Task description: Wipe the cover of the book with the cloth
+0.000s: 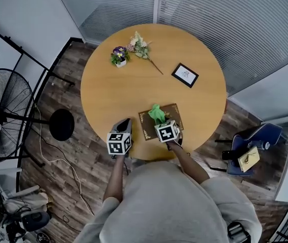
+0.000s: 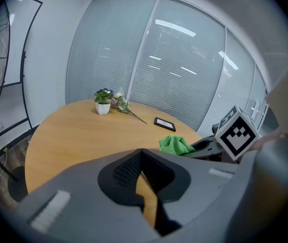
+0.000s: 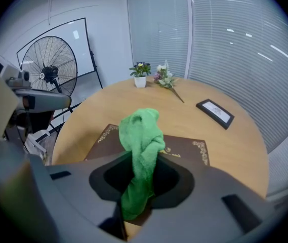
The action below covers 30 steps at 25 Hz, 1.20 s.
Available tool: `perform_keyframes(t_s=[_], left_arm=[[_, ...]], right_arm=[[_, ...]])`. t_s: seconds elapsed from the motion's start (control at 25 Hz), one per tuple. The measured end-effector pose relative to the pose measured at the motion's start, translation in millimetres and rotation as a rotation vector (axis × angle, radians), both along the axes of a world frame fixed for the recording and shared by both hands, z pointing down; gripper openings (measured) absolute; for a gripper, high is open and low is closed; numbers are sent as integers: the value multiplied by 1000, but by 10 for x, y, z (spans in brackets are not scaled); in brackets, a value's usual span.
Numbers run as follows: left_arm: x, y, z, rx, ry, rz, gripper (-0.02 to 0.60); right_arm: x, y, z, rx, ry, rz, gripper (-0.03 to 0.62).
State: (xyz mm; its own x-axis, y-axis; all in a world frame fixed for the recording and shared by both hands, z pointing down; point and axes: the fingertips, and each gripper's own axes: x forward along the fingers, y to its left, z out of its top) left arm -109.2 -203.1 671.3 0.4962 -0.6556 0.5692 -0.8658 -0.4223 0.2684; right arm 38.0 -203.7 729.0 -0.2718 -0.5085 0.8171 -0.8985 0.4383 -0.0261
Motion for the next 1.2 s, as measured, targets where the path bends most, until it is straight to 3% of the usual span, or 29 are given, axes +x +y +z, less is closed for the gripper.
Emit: perform_keyframes(t_s=[0.6,1.2], left_arm=[[262,-74,17,-3,1,24,9],[503,-139,13,0,3,67,9]], right_arm=[[334,-46,2,1,1,34,98],[919,-125,-1,5,43,120,98]])
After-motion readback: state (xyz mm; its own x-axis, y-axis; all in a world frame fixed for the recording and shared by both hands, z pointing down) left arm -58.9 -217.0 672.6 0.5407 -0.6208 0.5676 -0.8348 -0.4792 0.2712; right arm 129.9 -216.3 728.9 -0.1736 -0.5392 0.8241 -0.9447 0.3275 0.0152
